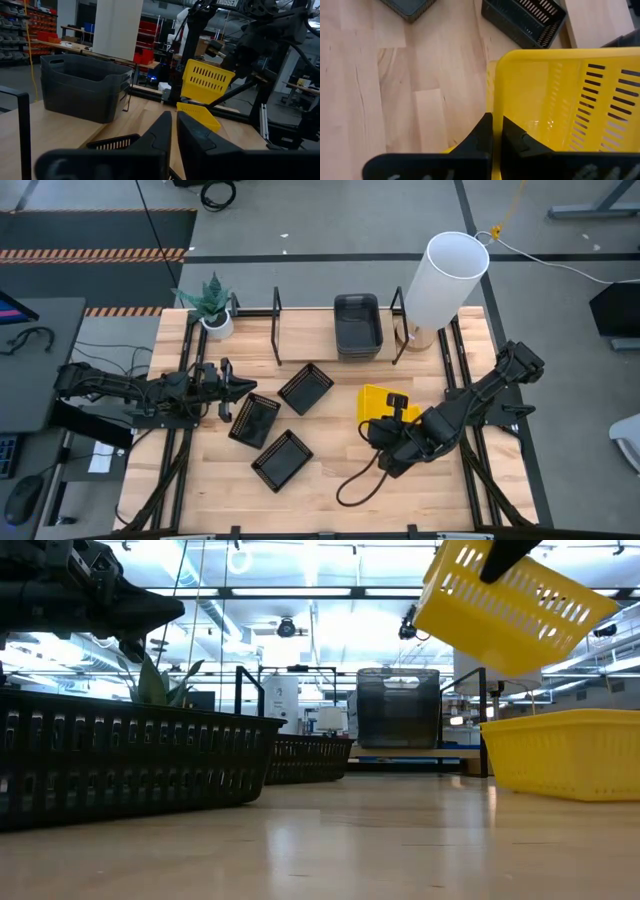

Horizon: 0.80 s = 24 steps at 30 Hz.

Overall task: Stack baskets on shelf by color
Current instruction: Stack the top yellow bin on the bottom yellow bins

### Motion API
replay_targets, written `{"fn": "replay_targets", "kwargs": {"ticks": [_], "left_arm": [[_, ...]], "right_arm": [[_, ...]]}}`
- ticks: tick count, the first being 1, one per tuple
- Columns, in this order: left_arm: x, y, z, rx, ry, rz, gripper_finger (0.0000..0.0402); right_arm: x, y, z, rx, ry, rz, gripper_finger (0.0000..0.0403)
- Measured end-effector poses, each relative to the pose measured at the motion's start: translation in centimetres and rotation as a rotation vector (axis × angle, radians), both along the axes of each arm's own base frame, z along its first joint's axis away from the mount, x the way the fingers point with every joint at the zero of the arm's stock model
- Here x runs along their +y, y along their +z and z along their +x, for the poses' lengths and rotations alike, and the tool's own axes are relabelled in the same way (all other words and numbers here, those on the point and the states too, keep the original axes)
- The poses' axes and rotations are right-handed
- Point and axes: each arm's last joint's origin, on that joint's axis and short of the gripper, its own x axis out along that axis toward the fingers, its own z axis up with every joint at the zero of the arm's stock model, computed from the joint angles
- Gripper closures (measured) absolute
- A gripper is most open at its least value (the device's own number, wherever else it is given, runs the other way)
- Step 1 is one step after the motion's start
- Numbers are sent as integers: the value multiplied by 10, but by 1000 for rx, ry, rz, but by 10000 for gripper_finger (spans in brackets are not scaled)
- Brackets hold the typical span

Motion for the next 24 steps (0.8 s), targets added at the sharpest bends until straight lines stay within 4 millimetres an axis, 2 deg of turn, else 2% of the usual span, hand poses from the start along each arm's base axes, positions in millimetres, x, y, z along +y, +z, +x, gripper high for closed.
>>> {"fn": "replay_targets", "kwargs": {"ticks": [13,24], "left_arm": [[0,0,0,0,0,0,362],[0,0,0,0,0,0,373]], "right_arm": [[1,-1,-1,20,12,29,392],[2,0,0,16,33,11,392]]}}
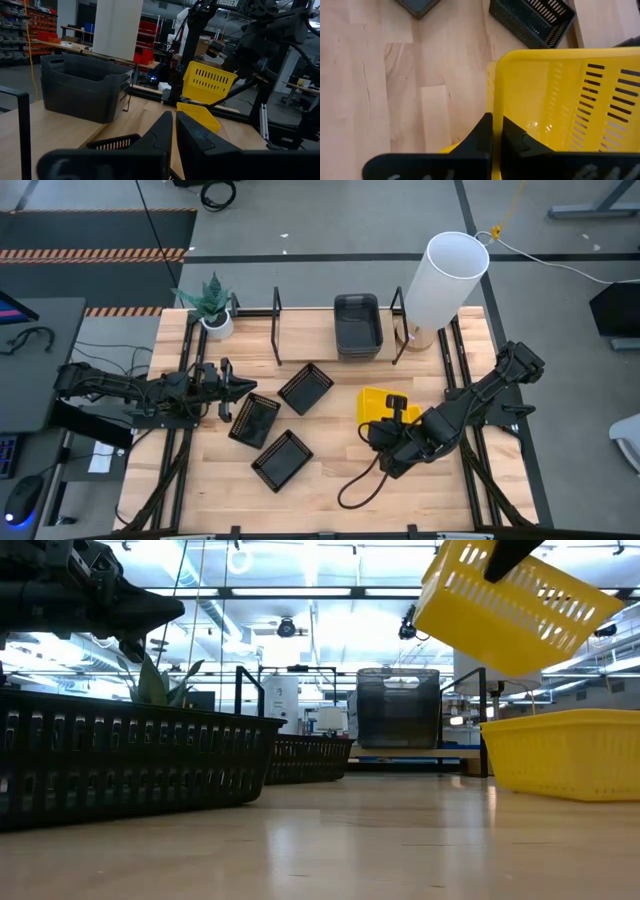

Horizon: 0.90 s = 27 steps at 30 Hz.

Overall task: Stack baskets on shelf by color
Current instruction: Stack the top yellow bin on the bottom yellow bins

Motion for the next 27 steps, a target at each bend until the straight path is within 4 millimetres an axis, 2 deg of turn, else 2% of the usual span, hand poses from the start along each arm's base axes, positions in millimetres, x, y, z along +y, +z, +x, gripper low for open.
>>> {"fn": "replay_targets", "kwargs": {"ticks": [8,19,23,27], "left_arm": [[0,0,0,0,0,0,363],[0,0,0,0,0,0,373],[0,0,0,0,0,0,366],[0,0,0,0,0,0,363]], "right_arm": [[7,-1,-4,17,11,43,392],[14,-2,-13,58,-10,90,392],[12,-3,-17,70,-80,96,392],[7,-4,-14,58,-246,199,392]]}}
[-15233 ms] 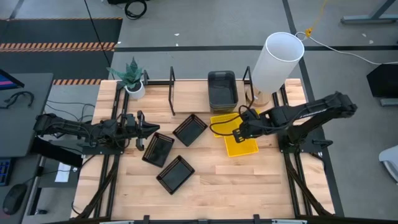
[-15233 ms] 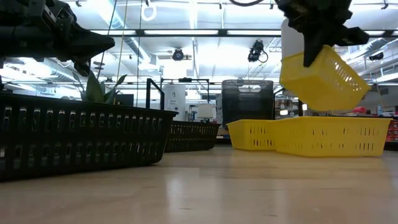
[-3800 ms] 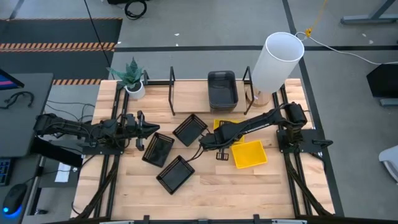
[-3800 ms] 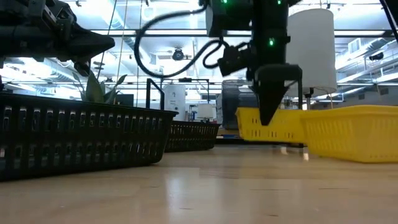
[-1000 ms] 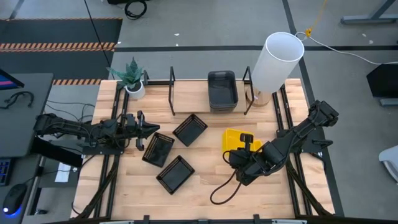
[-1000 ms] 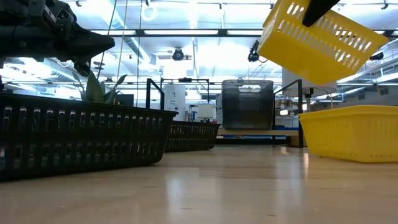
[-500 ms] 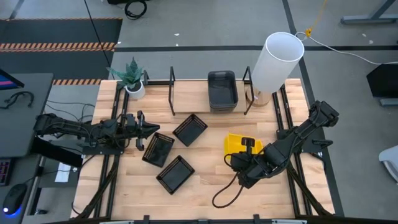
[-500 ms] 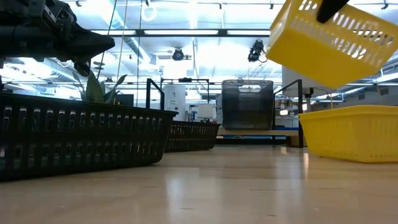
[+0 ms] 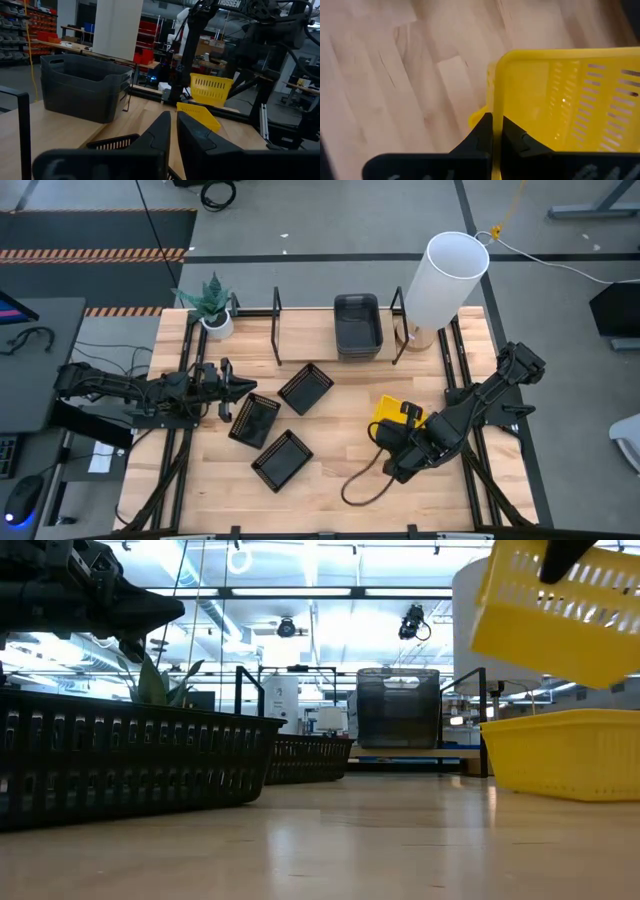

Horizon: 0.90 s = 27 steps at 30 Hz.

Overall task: Stack baskets on shelf by color
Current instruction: Stack the top yellow bin on the bottom yellow bins

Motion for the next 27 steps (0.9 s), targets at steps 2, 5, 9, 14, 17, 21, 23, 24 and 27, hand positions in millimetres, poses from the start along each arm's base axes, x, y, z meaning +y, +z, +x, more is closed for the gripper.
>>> {"fn": "replay_targets", "kwargs": {"ticks": [2,5,9,14,17,21,23,24,27], "left_arm": [[0,0,0,0,0,0,364],[0,0,0,0,0,0,369],[0,0,0,0,0,0,374],[0,0,0,0,0,0,368],[0,0,0,0,0,0,363],[0,0,0,0,0,0,365],[0,0,0,0,0,0,368],[0,0,0,0,0,0,370],[0,0,0,0,0,0,373]], "right_arm": [[-5,0,3,11,-67,49,392],[-10,-1,6,24,-65,49,392],[-11,-1,7,53,33,6,392],[-11,-16,0,135,194,-73,392],[-7,-34,-5,186,279,-75,392],[-4,-52,-8,195,355,-65,392],[-3,-60,-10,208,402,-58,392],[-3,-63,-11,225,422,-49,392],[-5,-71,-15,271,435,-9,387]]}}
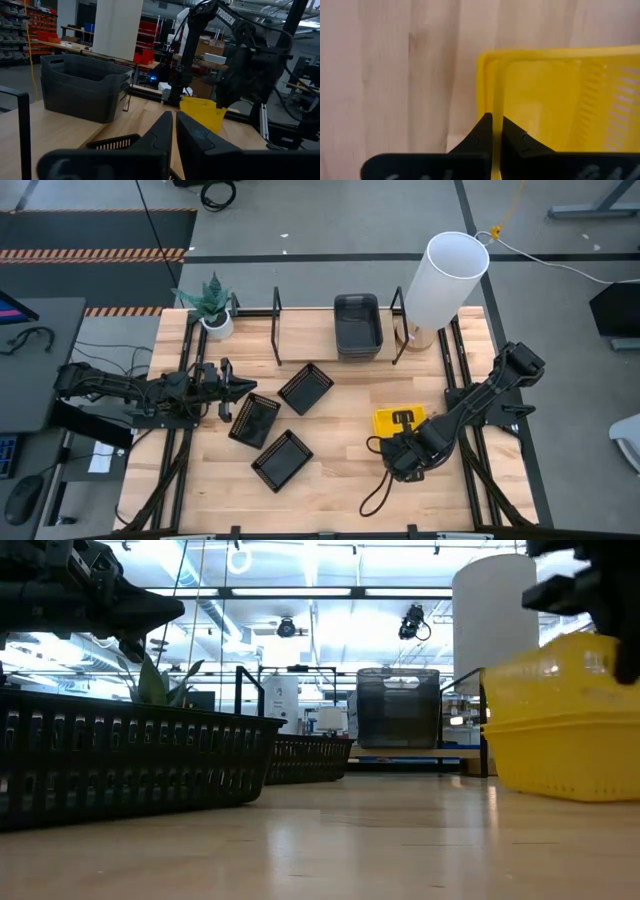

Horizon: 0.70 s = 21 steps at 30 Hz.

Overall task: Stack baskets on shelf by color
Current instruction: Stack the top yellow bin on the bottom yellow bins

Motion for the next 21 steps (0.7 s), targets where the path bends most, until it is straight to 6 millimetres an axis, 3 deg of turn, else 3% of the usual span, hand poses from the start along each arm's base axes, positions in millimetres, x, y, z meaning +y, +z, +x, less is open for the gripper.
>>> {"fn": "replay_targets", "kwargs": {"ticks": [8,14,21], "left_arm": [[0,0,0,0,0,0,364],[0,0,0,0,0,0,367],[0,0,0,0,0,0,373]], "right_arm": [[-2,-2,-1,24,-88,32,364],[-8,-1,2,25,-164,29,313],[-10,23,14,-21,-285,81,260]]}}
